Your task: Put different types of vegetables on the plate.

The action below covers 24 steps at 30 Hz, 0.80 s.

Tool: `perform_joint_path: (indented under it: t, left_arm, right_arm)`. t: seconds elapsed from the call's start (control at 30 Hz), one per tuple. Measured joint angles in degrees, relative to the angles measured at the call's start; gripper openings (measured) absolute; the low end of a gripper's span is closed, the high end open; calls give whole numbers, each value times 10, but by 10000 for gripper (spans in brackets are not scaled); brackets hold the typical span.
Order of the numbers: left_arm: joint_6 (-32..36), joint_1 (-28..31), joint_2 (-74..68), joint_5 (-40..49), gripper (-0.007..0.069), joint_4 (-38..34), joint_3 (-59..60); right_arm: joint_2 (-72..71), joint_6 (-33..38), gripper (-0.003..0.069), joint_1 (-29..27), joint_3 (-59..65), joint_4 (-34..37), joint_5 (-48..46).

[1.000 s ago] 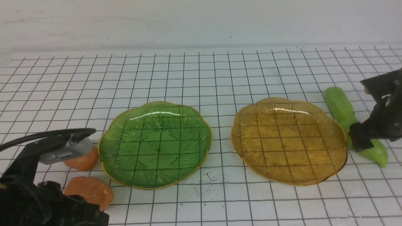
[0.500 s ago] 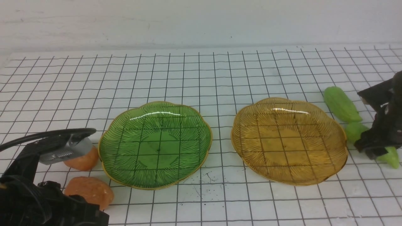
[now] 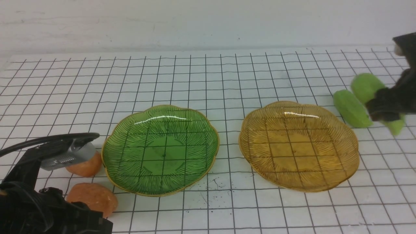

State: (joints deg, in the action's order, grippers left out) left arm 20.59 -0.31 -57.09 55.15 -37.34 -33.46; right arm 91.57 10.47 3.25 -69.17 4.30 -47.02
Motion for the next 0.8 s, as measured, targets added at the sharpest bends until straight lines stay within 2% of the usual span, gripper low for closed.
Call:
perform_joint_path:
  t: [0.03, 0.13, 0.3, 0.4, 0.43, 0.47, 0.53, 0.57, 0.67, 0.8]
  left_arm:
    - [0, 0, 0, 0, 34, 0, 0]
    - [0, 0, 0, -1, 34, 0, 0]
    - [0, 0, 0, -2, 34, 0, 0]
    - [0, 0, 0, -10, 34, 0, 0]
    - [0, 0, 0, -14, 34, 0, 0]
    - [0, 0, 0, -16, 34, 0, 0]
    - [0, 0, 0, -16, 34, 0, 0]
    - [0, 0, 0, -16, 34, 0, 0]
    - [0, 0, 0, -17, 34, 0, 0]
    - [0, 0, 0, -17, 34, 0, 0]
  right_arm:
    - [10, 9, 397, 14, 0, 42, 11]
    - [45, 34, 397, 44, 0, 100, 47]
    - [106, 41, 397, 71, 0, 117, 86]
    - [118, 41, 426, 72, 0, 120, 87]
    - [121, 38, 465, 72, 0, 120, 87]
    - [121, 34, 545, 73, 0, 121, 86]
    - [121, 31, 583, 73, 0, 119, 86]
    - [121, 25, 647, 73, 0, 112, 84]
    - [121, 23, 683, 74, 0, 89, 82]
    - [121, 18, 685, 72, -13, 51, 76]
